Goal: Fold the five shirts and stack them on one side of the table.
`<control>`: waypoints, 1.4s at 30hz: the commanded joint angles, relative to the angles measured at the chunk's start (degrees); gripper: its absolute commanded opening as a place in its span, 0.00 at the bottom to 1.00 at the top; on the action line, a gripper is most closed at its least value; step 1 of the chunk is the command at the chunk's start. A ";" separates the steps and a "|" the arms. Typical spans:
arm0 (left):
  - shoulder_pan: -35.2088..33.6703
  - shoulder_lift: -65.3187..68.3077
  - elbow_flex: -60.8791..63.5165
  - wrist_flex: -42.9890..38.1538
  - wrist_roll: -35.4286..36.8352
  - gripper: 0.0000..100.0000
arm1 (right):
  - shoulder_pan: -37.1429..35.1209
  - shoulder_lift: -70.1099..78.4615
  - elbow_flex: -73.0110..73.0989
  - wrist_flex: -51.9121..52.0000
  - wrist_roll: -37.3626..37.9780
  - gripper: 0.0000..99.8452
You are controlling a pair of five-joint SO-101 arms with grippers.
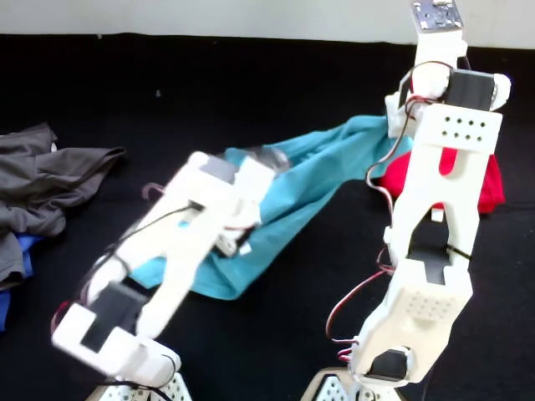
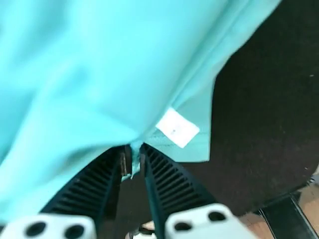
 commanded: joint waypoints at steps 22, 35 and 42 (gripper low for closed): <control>-25.71 -33.80 -38.64 18.46 -7.47 0.01 | -4.88 -18.59 -22.73 -1.27 -23.82 0.01; -25.98 -33.63 -0.48 1.58 -7.47 0.01 | -16.31 -6.29 12.53 0.57 -24.09 0.01; -26.07 -33.71 6.73 -1.58 -7.47 0.01 | -16.75 -6.29 17.36 0.57 -24.18 0.01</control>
